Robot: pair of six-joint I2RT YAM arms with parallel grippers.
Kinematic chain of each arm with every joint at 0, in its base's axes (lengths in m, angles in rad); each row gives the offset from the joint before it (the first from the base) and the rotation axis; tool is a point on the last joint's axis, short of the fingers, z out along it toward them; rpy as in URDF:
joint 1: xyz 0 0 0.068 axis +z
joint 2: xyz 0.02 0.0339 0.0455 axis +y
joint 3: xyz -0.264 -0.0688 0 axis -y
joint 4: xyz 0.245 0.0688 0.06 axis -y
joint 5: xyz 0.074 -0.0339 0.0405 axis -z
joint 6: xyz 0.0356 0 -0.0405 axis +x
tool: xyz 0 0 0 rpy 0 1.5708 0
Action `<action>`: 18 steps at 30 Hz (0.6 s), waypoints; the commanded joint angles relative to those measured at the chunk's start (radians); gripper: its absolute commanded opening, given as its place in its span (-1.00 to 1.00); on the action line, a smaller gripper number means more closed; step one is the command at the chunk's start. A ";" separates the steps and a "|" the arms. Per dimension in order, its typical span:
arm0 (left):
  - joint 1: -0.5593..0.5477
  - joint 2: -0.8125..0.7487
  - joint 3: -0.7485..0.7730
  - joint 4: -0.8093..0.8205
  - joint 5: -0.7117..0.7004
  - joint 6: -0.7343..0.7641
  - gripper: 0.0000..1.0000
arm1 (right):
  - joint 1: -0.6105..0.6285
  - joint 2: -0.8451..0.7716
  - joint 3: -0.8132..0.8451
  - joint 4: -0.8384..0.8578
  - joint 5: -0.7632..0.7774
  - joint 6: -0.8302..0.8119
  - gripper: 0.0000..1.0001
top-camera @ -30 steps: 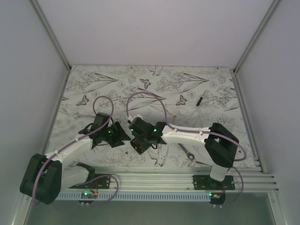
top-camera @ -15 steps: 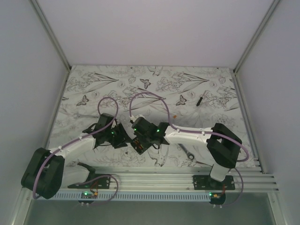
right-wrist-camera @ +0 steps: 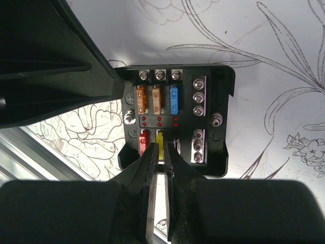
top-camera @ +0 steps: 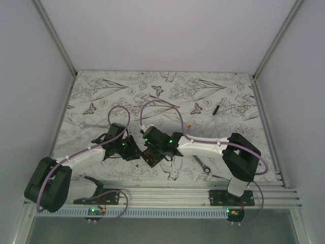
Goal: Snap on the fuse box
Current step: Install the fuse at the fuse box base.
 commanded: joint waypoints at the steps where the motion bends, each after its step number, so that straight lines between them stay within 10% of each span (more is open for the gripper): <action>1: -0.009 0.013 0.020 0.009 0.015 -0.011 -0.39 | -0.005 0.032 0.004 -0.004 -0.048 0.013 -0.73; 18: -0.019 0.032 0.008 0.024 -0.001 -0.058 -0.91 | 0.015 0.115 0.000 -0.165 -0.007 -0.002 -1.00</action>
